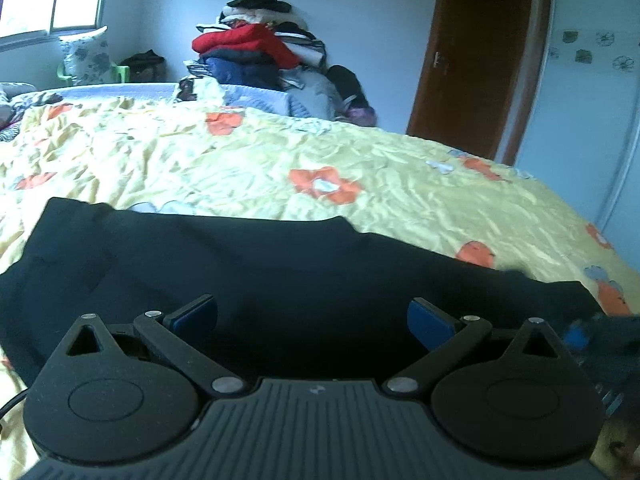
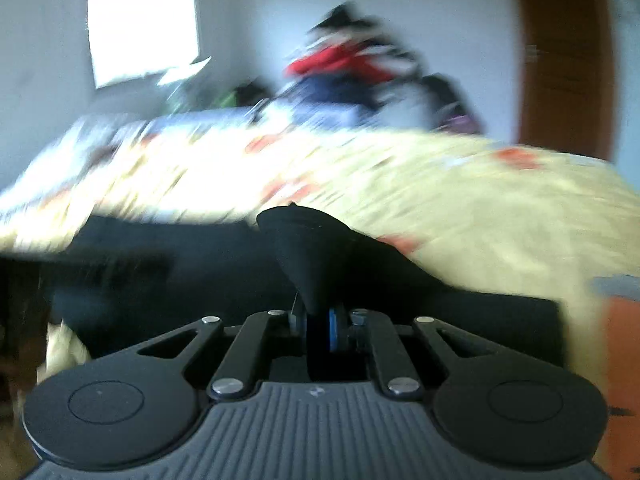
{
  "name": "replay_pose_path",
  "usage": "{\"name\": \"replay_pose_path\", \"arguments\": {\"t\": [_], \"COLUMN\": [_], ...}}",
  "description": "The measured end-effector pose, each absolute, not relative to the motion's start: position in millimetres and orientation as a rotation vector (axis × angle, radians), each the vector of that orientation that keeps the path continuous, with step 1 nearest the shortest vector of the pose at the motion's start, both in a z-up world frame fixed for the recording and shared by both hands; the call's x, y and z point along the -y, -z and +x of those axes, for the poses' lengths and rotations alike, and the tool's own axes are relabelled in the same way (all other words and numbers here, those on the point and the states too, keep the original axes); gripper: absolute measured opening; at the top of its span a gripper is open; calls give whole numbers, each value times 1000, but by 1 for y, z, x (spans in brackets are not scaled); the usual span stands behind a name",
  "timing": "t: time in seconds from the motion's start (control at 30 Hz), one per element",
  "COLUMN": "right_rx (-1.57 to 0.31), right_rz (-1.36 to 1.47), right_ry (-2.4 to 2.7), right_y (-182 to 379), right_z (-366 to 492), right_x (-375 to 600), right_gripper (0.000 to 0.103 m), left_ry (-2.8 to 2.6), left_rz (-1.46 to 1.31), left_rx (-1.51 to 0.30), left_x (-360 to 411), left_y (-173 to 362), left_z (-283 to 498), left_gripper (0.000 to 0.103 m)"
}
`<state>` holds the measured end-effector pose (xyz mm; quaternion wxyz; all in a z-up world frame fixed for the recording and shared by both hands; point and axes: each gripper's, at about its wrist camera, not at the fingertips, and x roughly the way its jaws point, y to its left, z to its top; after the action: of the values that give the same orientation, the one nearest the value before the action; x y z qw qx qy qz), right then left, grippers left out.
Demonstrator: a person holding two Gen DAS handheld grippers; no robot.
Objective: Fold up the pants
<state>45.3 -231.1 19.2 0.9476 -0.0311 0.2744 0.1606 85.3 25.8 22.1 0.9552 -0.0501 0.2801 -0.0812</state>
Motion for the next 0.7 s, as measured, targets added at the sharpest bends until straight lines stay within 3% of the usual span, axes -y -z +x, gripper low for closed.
{"name": "replay_pose_path", "arguments": {"t": [0.13,0.37,0.53,0.7], "right_rx": [-529,-495,-533,-452], "right_rz": [-241,-246,-436,-185], "right_ry": [-300,-314,-382,-438], "right_y": [-12,-20,-14,-53], "right_z": [39,47,45,22], "right_x": [197,185,164,234], "right_gripper": [9,10,29,33], "left_ry": [131,102,62,-23], "left_rz": [-104,-122,-134,-141], "left_rx": [-550,-552,-551,-546], "left_x": [-34,-37,-46,-47], "left_y": [-23,-23,-27,-37], "left_z": [85,87,89,100], "left_gripper": [102,102,102,102]}}
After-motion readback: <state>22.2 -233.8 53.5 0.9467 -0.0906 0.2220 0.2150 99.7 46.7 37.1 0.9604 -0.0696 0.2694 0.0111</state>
